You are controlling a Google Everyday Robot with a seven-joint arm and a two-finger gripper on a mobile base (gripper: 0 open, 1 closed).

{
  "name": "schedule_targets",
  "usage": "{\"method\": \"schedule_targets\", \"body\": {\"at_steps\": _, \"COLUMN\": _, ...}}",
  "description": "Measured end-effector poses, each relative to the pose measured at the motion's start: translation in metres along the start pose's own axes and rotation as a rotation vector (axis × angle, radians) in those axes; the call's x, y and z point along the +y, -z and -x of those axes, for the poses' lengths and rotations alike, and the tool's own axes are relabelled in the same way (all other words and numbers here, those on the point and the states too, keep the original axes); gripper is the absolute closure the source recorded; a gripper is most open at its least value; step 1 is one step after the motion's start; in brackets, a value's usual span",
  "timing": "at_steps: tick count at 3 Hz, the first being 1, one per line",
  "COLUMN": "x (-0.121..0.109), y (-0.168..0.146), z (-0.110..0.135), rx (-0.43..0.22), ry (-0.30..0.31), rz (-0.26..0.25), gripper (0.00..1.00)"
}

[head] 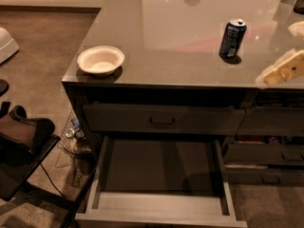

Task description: Place pepsi can into middle drawer

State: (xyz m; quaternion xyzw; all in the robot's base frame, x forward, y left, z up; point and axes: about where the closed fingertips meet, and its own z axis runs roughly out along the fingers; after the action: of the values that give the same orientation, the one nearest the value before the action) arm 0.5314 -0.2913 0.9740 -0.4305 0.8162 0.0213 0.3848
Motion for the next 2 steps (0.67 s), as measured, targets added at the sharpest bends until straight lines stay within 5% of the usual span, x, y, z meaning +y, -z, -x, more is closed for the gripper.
{"method": "schedule_targets", "body": {"at_steps": 1, "x": -0.062, "y": -0.012, "z": -0.002, "rx": -0.199, "ry": -0.101, "rz": -0.11, "gripper": 0.0}}
{"method": "schedule_targets", "body": {"at_steps": 2, "x": -0.109, "y": -0.04, "z": -0.005, "rx": -0.364, "ry": -0.2, "rz": -0.136, "gripper": 0.0}}
